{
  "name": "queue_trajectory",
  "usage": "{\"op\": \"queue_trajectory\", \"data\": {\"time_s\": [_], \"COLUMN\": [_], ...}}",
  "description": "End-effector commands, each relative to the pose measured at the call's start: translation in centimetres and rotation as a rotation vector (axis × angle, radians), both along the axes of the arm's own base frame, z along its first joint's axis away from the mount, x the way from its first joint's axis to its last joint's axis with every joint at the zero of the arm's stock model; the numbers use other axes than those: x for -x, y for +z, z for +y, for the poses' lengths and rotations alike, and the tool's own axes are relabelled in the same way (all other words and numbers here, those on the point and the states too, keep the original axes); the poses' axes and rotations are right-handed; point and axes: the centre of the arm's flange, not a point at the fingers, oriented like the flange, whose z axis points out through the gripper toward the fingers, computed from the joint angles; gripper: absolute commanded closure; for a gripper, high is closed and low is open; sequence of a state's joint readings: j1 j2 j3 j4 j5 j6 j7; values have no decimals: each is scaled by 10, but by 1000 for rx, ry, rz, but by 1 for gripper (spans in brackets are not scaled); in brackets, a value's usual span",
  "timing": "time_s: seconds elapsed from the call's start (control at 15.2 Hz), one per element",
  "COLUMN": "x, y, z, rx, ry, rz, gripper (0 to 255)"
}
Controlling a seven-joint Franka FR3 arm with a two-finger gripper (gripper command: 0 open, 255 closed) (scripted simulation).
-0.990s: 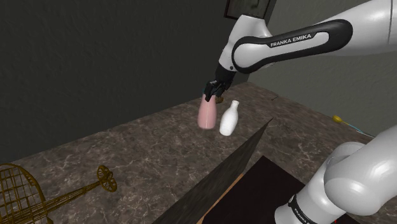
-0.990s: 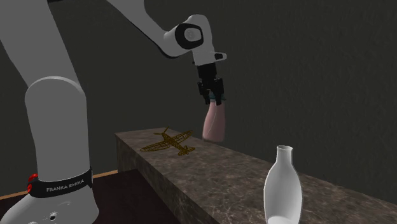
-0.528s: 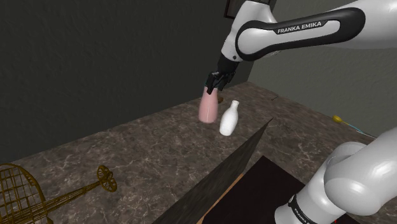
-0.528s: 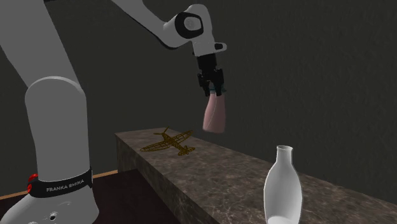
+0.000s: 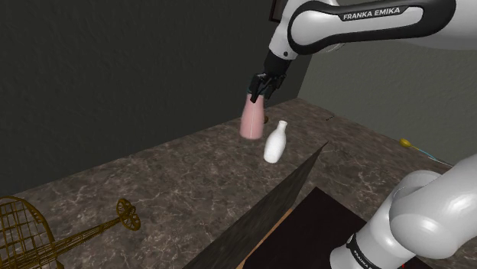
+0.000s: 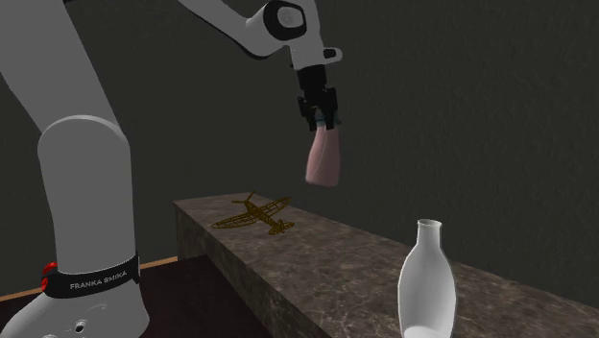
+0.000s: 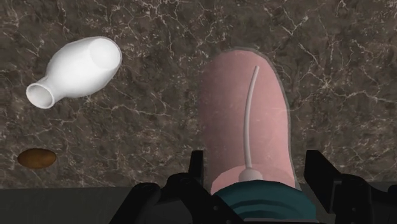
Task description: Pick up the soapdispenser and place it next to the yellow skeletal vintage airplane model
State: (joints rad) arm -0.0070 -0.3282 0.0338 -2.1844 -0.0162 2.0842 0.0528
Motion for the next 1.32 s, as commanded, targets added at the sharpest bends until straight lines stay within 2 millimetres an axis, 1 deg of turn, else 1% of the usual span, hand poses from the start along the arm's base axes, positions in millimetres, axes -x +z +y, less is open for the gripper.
{"op": "queue_trajectory", "data": {"time_s": [0.0, 1.25], "x": [1, 11], "y": [5, 6], "z": [11, 262], "rx": [0, 0], "ry": [0, 0], "rz": [0, 0], "gripper": [255, 255]}}
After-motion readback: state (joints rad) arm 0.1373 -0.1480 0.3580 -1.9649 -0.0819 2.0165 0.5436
